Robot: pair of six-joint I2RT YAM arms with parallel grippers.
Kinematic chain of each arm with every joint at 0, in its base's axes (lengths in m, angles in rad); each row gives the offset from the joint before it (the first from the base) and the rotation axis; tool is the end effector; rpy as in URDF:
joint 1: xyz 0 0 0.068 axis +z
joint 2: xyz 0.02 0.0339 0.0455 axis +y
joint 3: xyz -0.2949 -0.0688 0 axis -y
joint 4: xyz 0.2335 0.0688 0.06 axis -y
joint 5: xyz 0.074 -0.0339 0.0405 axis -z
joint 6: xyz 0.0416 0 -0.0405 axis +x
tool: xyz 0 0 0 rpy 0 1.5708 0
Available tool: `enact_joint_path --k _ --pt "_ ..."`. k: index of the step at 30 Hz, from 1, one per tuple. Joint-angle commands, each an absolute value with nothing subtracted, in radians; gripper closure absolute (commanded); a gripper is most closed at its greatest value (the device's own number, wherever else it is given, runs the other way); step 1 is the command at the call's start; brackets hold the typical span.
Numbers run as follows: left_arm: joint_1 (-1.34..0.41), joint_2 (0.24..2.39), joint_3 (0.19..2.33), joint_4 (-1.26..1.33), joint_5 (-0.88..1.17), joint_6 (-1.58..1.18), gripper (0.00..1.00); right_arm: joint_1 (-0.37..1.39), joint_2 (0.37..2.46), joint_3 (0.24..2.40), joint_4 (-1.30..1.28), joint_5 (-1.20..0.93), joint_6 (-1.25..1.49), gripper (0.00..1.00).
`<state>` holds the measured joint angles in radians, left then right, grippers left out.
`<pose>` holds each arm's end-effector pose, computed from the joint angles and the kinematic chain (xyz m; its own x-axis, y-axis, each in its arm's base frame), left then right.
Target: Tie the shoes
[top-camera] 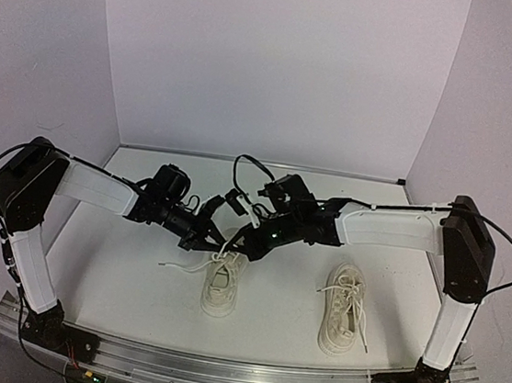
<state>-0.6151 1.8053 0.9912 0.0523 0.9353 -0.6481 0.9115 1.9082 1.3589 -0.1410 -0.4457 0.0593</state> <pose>0.2779 -0.2373 0.2036 -0.9433 0.2277 -0.2415 0.3119 0.3590 -0.8797 0.2517 0.3541 0.2500 -0.4437 -0.4852 -0.7534 -0.8921 0.3193 0.3197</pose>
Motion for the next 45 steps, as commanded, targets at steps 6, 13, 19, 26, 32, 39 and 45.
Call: enact_joint_path --k 6,13,19,26,32,39,45 --pt "-0.664 1.747 0.928 0.125 1.068 -0.626 1.00 0.915 1.868 1.358 -0.092 -0.405 0.074 1.00" --pt "-0.692 1.772 0.899 0.296 1.132 -0.703 1.00 0.915 1.886 1.365 -0.091 -0.407 0.105 0.98" --pt "-0.692 1.797 0.892 0.404 1.156 -0.766 1.00 0.916 1.877 1.349 -0.094 -0.381 0.135 0.88" --pt "-0.692 1.833 0.885 0.533 1.131 -0.846 1.00 0.853 1.777 1.252 -0.080 -0.397 0.261 0.65" --pt "-0.689 1.872 0.897 0.593 1.122 -0.888 1.00 0.820 1.671 1.128 -0.008 -0.443 0.357 0.49" --pt "-0.673 1.901 0.896 0.702 1.130 -0.964 1.00 0.820 1.634 0.993 0.169 -0.493 0.481 0.49" --pt "-0.672 1.900 0.900 0.715 1.134 -0.979 1.00 0.879 1.652 0.928 0.311 -0.542 0.538 0.56"
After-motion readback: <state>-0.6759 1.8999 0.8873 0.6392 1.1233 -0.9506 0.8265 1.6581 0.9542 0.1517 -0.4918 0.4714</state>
